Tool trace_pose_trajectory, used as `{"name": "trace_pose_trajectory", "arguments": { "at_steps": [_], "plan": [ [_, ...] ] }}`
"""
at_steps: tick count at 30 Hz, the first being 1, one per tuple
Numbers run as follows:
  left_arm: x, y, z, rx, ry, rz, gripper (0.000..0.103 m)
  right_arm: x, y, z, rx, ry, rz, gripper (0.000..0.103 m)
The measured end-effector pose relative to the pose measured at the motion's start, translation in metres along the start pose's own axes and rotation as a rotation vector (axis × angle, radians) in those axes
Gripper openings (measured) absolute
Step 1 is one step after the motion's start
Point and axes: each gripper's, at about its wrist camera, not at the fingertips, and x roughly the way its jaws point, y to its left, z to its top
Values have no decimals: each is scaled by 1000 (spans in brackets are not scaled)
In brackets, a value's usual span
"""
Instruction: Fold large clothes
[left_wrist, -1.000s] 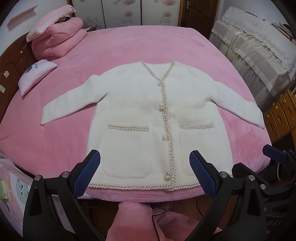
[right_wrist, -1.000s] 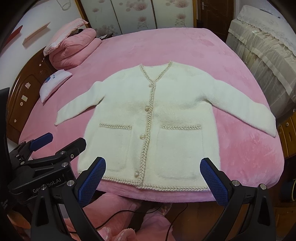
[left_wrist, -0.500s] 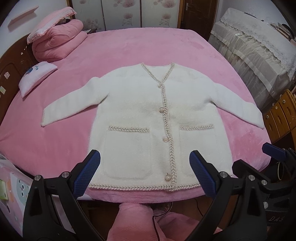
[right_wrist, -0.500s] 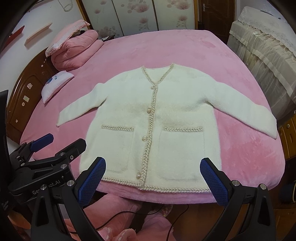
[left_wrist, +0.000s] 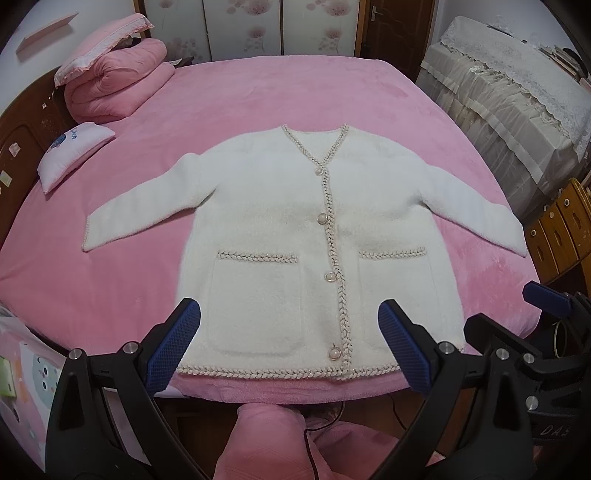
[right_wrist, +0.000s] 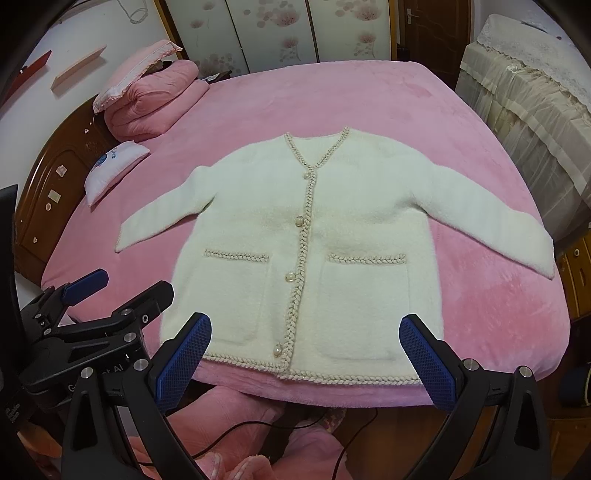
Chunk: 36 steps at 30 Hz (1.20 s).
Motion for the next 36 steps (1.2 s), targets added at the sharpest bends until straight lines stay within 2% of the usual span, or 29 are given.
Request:
{"name": "trace_pose_trajectory", "arguments": {
  "at_steps": [23, 36],
  "plan": [
    [-3, -7, 3, 10, 7, -9, 96, 1, -1, 2, 12, 4, 1, 103],
    [-1, 11, 5, -15, 1, -7, 96, 14, 1, 9, 44, 26, 12, 103]
  ]
}}
